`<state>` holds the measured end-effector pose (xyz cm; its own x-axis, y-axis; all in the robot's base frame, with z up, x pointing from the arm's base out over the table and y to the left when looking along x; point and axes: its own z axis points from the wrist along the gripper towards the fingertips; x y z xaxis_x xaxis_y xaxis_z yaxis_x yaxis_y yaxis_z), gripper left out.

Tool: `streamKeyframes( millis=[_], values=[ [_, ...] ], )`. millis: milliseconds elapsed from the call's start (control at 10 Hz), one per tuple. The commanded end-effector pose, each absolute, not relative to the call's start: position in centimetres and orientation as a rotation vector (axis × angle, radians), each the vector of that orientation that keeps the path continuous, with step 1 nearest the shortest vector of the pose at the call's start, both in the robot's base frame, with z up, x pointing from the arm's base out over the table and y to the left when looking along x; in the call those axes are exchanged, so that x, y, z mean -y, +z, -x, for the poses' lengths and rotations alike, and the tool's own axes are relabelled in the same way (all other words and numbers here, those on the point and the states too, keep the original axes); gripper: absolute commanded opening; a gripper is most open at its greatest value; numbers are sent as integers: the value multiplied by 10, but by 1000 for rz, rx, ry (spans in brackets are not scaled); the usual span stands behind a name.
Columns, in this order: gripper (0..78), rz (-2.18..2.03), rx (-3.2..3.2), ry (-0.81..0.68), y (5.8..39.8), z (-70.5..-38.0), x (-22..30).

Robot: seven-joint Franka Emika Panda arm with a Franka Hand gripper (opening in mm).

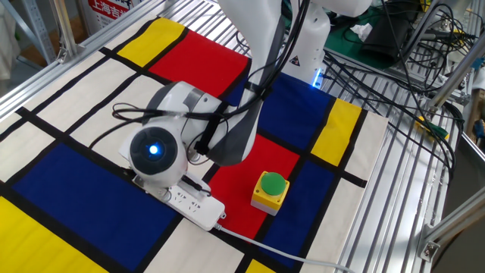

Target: Turn off the power strip by pressing the button

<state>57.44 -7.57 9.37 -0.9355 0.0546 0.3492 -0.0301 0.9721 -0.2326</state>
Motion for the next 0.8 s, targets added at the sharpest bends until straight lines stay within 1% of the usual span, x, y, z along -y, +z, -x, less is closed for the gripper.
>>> streamKeyframes(
  millis=[100, 800],
  values=[
    [0, 25, 2747, 344, 93, -576, 76],
    [0, 42, 2673, 327, 88, -575, 75]
  ],
)
